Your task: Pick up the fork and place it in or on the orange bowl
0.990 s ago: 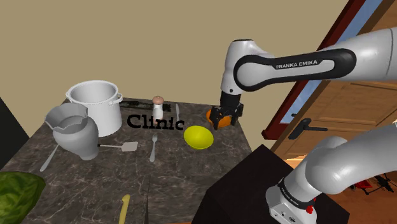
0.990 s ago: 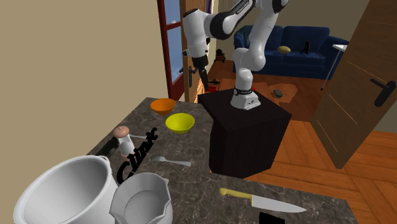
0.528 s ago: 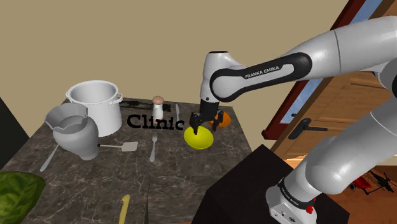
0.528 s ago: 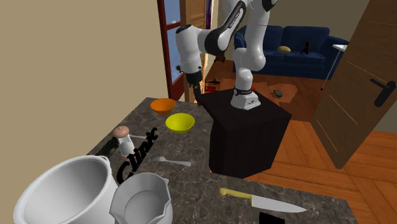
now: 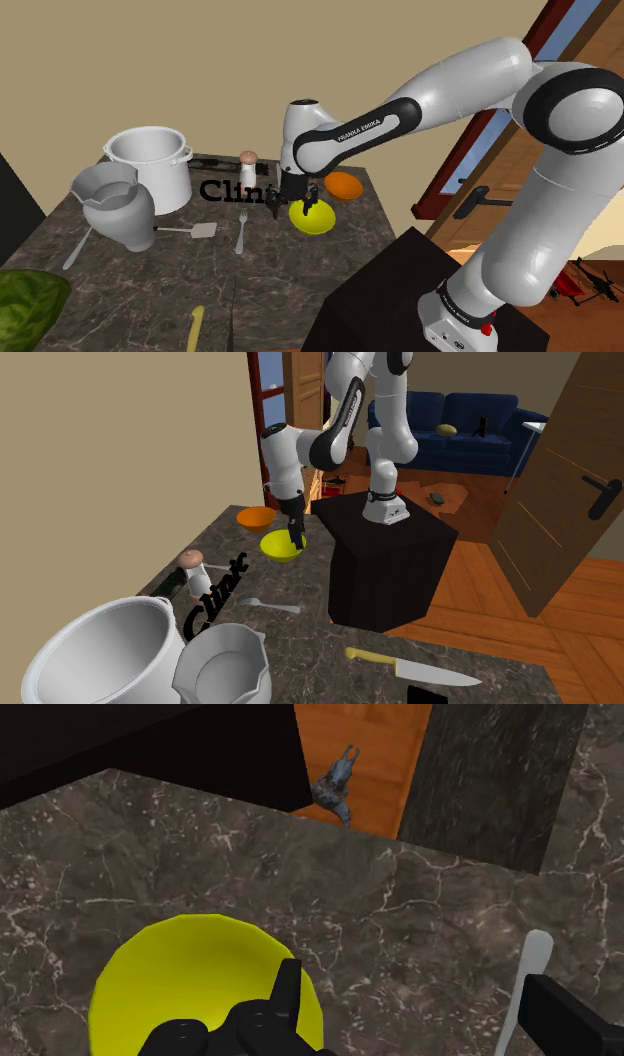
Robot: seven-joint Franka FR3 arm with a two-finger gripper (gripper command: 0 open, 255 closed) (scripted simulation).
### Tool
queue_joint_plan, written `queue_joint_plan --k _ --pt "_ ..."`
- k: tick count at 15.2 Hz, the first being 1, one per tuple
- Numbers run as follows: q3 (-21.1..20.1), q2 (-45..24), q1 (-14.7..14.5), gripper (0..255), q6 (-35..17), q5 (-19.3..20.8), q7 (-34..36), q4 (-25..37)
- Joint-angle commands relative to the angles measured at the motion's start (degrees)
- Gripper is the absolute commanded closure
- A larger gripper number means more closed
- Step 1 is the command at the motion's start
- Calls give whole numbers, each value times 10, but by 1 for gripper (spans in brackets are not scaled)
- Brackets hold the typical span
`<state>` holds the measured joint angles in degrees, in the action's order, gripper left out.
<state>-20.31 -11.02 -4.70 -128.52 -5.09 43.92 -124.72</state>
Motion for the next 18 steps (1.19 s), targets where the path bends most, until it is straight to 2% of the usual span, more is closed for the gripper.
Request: queue_joint_plan --k 1,8,14,18 --pt "4 -47 -10 0 -13 19 28 36" --pt "31 -205 -57 0 -29 68 106 187" --pt "58 -345 -99 0 -9 90 150 357" --pt "61 -365 -103 0 -29 92 152 358"
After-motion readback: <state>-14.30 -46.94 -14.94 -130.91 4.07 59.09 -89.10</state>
